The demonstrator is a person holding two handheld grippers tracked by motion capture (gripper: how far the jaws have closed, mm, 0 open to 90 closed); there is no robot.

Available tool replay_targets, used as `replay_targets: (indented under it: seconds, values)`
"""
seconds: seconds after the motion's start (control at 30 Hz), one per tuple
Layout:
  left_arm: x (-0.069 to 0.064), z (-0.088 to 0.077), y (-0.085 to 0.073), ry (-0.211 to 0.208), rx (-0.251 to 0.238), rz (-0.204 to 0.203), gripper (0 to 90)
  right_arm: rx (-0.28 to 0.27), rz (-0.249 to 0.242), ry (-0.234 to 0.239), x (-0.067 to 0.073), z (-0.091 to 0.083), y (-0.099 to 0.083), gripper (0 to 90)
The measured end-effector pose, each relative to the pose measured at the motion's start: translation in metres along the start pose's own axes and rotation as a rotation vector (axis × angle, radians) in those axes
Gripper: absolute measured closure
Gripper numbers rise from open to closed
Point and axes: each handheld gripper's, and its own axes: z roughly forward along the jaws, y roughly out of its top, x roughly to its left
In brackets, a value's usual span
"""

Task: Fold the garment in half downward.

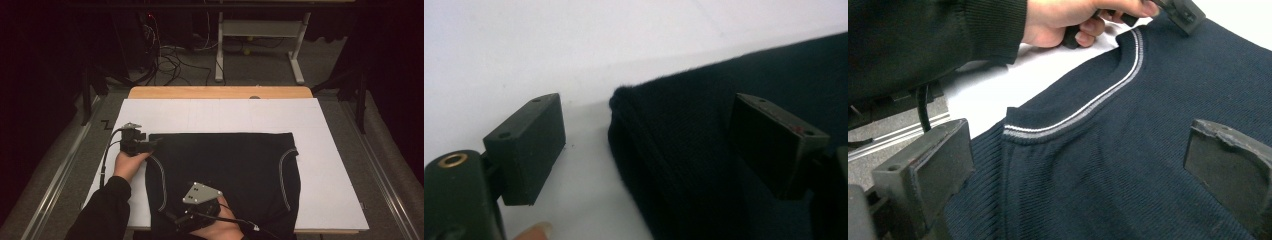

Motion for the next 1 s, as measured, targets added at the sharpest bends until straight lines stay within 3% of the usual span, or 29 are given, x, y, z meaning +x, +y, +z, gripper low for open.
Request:
replay_targets:
  seconds: [0.13,0.23,0.3,0.37,0.53,0.7,1.0]
  values:
    - [-0.005,0.003,0.0,0.028,0.029,0.032,23.0,0.004,-0.002,0.014,0.007,0.002,0.0,0.0]
    - [-0.012,0.006,0.0,0.078,0.053,0.08,25.9,0.01,-0.007,0.022,0.013,0.003,-0.001,0.0]
    - [-0.013,0.006,0.0,0.088,0.051,0.083,30.8,0.012,-0.011,0.026,0.015,0.005,0.0,0.0]
    - [-0.014,0.005,0.0,0.084,0.049,0.088,35.3,0.021,-0.013,0.027,0.017,0.007,0.0,0.0]
    - [-0.016,0.004,-0.003,0.028,0.042,0.128,55.7,0.043,-0.016,0.022,0.018,0.011,-0.001,0.0]
    - [-0.013,0.001,-0.005,-0.02,0.028,0.112,70.7,0.054,-0.016,0.027,0.02,0.012,0.0,0.3]
    - [-0.011,-0.003,-0.008,-0.03,-0.023,0.092,71.9,0.109,-0.029,0.038,0.032,0.02,0.007,6.3]
